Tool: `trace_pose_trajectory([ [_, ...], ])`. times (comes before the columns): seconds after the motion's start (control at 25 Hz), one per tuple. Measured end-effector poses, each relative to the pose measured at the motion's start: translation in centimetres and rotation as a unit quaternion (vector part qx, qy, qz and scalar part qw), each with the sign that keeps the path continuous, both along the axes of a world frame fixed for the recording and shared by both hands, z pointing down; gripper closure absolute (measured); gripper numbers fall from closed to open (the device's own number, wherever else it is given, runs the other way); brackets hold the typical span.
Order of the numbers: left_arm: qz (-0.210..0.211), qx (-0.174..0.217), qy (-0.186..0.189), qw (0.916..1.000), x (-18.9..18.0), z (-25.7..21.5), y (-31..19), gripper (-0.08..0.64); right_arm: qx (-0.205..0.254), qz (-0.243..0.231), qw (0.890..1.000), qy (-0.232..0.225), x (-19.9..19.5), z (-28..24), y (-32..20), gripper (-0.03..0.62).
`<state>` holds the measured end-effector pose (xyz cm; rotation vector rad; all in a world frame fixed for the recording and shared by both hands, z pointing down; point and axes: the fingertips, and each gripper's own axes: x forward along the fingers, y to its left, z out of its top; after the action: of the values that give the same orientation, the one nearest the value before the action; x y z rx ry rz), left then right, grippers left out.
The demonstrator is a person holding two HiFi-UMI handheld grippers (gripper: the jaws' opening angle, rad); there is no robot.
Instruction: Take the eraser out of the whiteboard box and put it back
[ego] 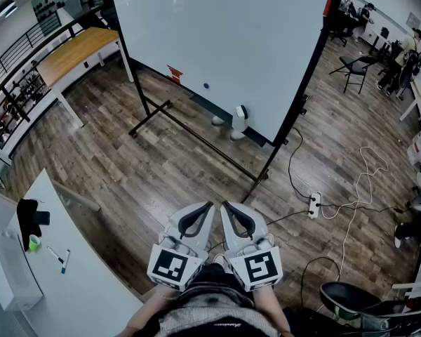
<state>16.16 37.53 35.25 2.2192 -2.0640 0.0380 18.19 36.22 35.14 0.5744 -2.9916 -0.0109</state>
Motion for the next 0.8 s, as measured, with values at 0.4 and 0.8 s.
trace_pose_trajectory([
  [0.4, 0.006, 0.001, -0.014, 0.9999, 1.5, 0.7, -1.2, 0.558, -0.003, 0.0, 1.0, -0.028, 1.6, 0.1, -1.7, 0.59],
  [0.8, -0.005, -0.013, 0.014, 0.9998, 0.1, 2.4, -2.3, 0.558, -0.017, -0.008, 1.0, -0.005, 0.3, 1.9, -2.9, 0.591],
])
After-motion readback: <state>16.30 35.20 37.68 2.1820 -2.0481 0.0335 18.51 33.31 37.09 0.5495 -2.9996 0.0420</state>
